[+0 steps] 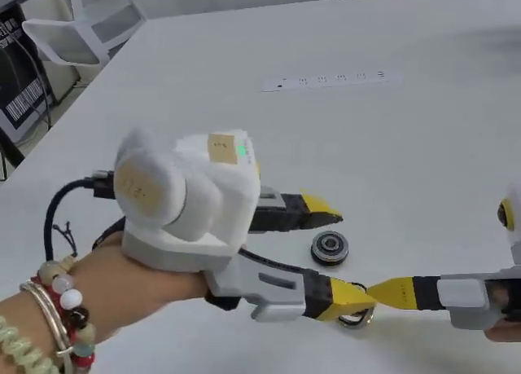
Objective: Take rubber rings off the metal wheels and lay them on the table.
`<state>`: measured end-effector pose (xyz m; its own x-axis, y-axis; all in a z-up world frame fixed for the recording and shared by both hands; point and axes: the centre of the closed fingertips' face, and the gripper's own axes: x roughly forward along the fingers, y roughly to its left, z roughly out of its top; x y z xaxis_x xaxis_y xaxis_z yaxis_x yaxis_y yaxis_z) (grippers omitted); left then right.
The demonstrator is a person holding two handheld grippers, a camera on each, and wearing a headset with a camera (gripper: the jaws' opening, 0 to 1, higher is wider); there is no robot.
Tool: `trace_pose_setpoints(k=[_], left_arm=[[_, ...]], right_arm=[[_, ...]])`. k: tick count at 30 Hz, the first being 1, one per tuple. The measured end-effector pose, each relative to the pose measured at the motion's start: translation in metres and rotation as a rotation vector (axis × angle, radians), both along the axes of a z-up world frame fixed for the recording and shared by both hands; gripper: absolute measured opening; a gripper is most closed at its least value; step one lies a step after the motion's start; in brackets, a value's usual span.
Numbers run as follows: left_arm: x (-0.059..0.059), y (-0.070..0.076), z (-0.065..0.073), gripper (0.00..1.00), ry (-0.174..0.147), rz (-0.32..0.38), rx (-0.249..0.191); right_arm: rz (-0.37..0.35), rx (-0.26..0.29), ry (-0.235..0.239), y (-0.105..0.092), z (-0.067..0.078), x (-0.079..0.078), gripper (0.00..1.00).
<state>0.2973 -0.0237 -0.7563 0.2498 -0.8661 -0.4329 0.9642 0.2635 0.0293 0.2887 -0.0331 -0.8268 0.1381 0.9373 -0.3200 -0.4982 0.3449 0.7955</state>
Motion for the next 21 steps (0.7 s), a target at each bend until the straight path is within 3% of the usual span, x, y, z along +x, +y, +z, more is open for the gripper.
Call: trace_pose_setpoints(k=[2, 4, 12, 21], left_arm=[[-0.001, 0.003, 0.013, 0.58, 0.014, 0.015, -0.056], [-0.002, 0.008, 0.019, 0.60, 0.007, 0.024, -0.067], [-0.005, 0.045, 0.026, 0.73, -0.073, 0.072, 0.004], [-0.009, 0.092, 0.037, 0.83, -0.095, 0.185, 0.006]], right_arm=[[-0.004, -0.007, -0.004, -0.002, 0.000, 0.000, 0.00], [-0.005, -0.006, -0.008, -0.004, 0.002, -0.001, 0.00], [-0.021, -0.020, -0.041, -0.012, 0.014, 0.003, 0.00], [-0.033, -0.034, -0.090, -0.015, 0.030, 0.006, 0.00]])
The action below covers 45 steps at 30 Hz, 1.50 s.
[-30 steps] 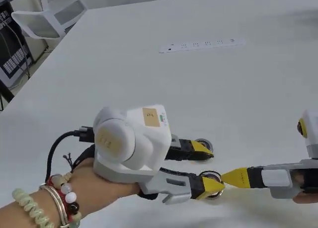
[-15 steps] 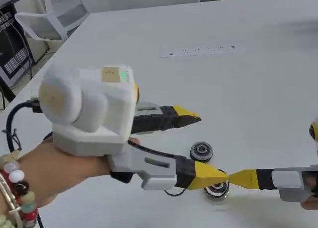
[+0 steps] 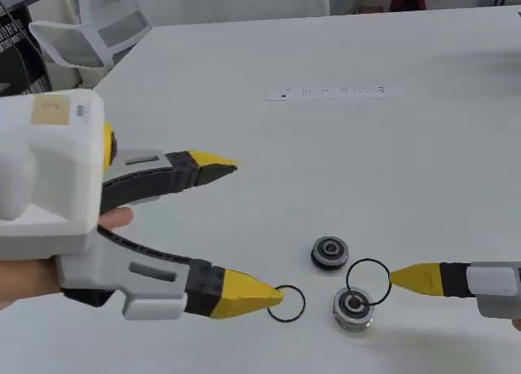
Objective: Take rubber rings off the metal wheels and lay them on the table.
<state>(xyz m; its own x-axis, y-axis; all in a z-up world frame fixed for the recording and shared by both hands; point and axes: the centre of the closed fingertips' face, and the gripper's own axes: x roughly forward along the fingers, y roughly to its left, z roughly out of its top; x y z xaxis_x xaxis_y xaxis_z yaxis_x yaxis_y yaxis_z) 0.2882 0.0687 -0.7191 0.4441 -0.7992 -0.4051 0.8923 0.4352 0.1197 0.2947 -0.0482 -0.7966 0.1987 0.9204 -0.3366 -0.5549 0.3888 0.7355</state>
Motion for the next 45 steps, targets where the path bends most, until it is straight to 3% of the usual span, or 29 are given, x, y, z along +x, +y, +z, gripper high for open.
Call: trace_pose_setpoints(k=[8, 15, 22, 24, 30, 39, 45], left_arm=[[-0.008, 0.036, -0.001, 0.88, 0.006, 0.115, -0.026], [-0.021, 0.057, -0.016, 0.90, 0.037, 0.176, 0.004], [-0.034, 0.059, -0.025, 0.90, 0.064, 0.188, -0.009], [-0.035, 0.060, -0.031, 0.90, 0.078, 0.203, 0.000], [-0.039, 0.056, -0.039, 0.90, 0.079, 0.193, 0.034], [-0.042, 0.050, -0.045, 0.89, 0.099, 0.174, 0.022], [-0.039, 0.054, -0.049, 0.90, 0.106, 0.196, 0.028]], right_arm=[[-0.009, 0.007, -0.040, 0.001, 0.020, 0.002, 0.00], [-0.006, 0.021, -0.084, 0.005, 0.040, 0.009, 0.00], [0.024, 0.038, -0.114, 0.024, 0.054, 0.013, 0.00], [0.043, 0.037, -0.128, 0.031, 0.058, 0.014, 0.00], [0.101, 0.016, -0.156, 0.053, 0.064, 0.015, 0.00], [0.157, -0.020, -0.158, 0.087, 0.059, 0.014, 0.00], [0.162, -0.058, -0.141, 0.107, 0.049, 0.019, 0.00]])
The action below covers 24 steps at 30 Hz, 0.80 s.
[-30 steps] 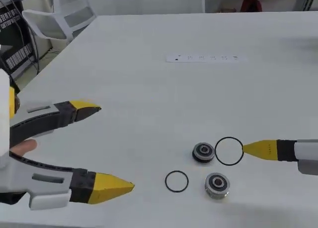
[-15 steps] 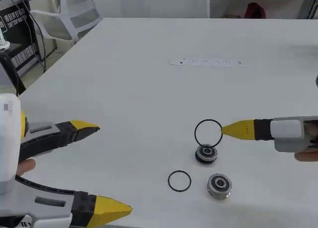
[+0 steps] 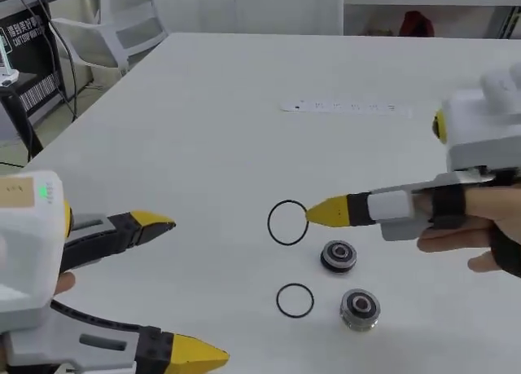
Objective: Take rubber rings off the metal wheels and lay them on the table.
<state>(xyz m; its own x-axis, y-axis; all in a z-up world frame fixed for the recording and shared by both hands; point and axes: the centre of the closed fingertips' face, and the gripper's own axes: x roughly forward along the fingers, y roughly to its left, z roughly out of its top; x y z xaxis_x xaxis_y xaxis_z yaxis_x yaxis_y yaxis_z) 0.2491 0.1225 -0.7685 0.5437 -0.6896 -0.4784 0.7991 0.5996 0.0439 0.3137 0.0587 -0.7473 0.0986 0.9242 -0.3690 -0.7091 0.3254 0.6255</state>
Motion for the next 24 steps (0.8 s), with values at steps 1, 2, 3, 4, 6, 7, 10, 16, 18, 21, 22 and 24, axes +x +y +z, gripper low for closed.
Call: trace_pose_setpoints(k=[1, 2, 3, 4, 6, 7, 10, 16, 18, 21, 22, 24], left_arm=[[0.000, 0.000, 0.000, 0.90, 0.002, 0.002, -0.003], [0.000, 0.000, -0.001, 0.90, 0.004, 0.003, -0.004], [0.000, 0.001, -0.002, 0.90, 0.006, 0.004, 0.003], [0.000, 0.001, -0.003, 0.90, 0.007, 0.003, 0.011], [-0.001, 0.002, -0.006, 0.90, 0.011, 0.000, 0.029], [-0.001, 0.002, -0.006, 0.91, 0.012, 0.000, 0.032], [-0.002, 0.002, -0.009, 0.91, 0.024, -0.004, 0.032], [-0.004, 0.000, -0.012, 0.90, 0.049, -0.011, 0.029], [-0.004, -0.001, -0.012, 0.90, 0.057, -0.006, 0.022], [-0.003, 0.000, -0.012, 0.90, 0.055, -0.001, 0.013], [-0.003, 0.000, -0.011, 0.90, 0.054, 0.002, 0.007], [-0.002, 0.001, -0.009, 0.89, 0.052, 0.012, -0.006]], right_arm=[[0.004, -0.002, 0.004, 0.003, -0.001, 0.000, 0.00], [0.009, -0.001, 0.007, 0.007, -0.003, -0.001, 0.00], [0.016, -0.002, 0.008, 0.009, -0.004, -0.002, 0.00], [0.027, -0.008, 0.009, 0.011, -0.007, -0.004, 0.00], [0.042, -0.030, 0.007, 0.012, -0.016, -0.008, 0.00], [0.046, -0.034, 0.007, 0.012, -0.018, -0.009, 0.00], [0.068, -0.074, 0.024, 0.008, -0.036, -0.018, 0.00], [0.129, -0.205, 0.032, -0.001, -0.075, -0.033, 0.00], [0.145, -0.247, 0.034, -0.004, -0.086, -0.037, 0.00], [0.147, -0.268, 0.033, -0.006, -0.093, -0.034, 0.00], [0.139, -0.274, 0.036, -0.007, -0.095, -0.033, 0.00], [0.121, -0.282, 0.044, -0.009, -0.098, -0.030, 0.00]])
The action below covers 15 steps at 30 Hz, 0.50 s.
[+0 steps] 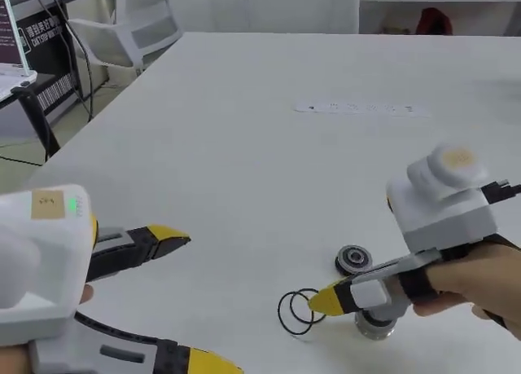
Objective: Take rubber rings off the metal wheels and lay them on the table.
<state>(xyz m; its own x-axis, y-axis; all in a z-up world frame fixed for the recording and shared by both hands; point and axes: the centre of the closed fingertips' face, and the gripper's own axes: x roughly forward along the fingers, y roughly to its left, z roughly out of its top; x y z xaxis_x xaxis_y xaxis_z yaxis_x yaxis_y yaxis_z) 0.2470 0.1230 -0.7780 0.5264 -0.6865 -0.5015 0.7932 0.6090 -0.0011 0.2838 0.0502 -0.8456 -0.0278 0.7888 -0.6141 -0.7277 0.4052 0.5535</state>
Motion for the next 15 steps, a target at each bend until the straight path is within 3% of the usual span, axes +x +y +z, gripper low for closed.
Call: trace_pose_setpoints(k=[5, 9, 15], left_arm=[[0.000, 0.001, 0.000, 0.88, 0.007, 0.010, -0.009], [0.000, 0.001, -0.002, 0.88, 0.013, 0.006, 0.000], [-0.001, 0.001, -0.003, 0.88, 0.015, -0.002, 0.007]], right_arm=[[-0.023, -0.037, 0.009, -0.006, -0.010, 0.004, 0.00], [-0.003, -0.077, -0.024, -0.010, -0.015, 0.002, 0.00], [0.014, -0.092, -0.074, -0.013, -0.013, 0.010, 0.05]])
